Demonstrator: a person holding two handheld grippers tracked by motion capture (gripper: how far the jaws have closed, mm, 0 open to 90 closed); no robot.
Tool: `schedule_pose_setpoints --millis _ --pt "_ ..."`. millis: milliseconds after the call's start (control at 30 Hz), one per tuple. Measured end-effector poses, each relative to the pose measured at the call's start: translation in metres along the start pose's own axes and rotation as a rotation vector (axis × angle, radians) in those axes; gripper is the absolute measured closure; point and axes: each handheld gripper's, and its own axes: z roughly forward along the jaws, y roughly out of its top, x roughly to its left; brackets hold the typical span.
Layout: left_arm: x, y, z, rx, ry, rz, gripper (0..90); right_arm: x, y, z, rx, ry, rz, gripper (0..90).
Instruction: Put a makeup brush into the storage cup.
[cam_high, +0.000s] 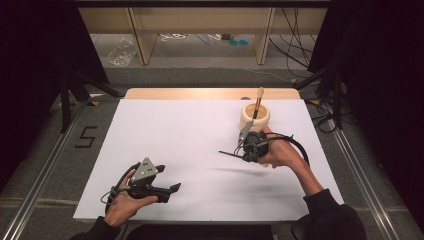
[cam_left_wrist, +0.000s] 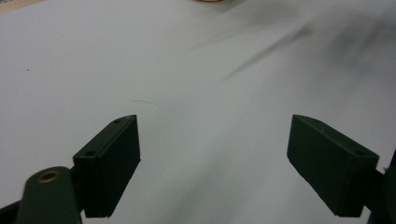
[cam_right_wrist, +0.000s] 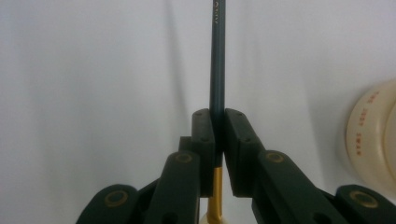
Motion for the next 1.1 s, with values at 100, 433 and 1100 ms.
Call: schedule_pose_setpoints --millis 100,433,1100 --pt "0.002 0.001 0.001 0.006 -0.006 0.008 17.0 0.006 0.006 -0.006 -0.023 0.003 -0.021 83.3" --pt "0.002 0.012 0.010 0.013 -0.090 0.030 18.9 0.024 0.027 -0.015 -0.054 -0.016 -0.134 83.3" --pt "-0.002 0.048 0.036 0.149 -0.237 0.120 45.2 0.059 0.059 0.001 -0.047 0.060 -0.245 83.3"
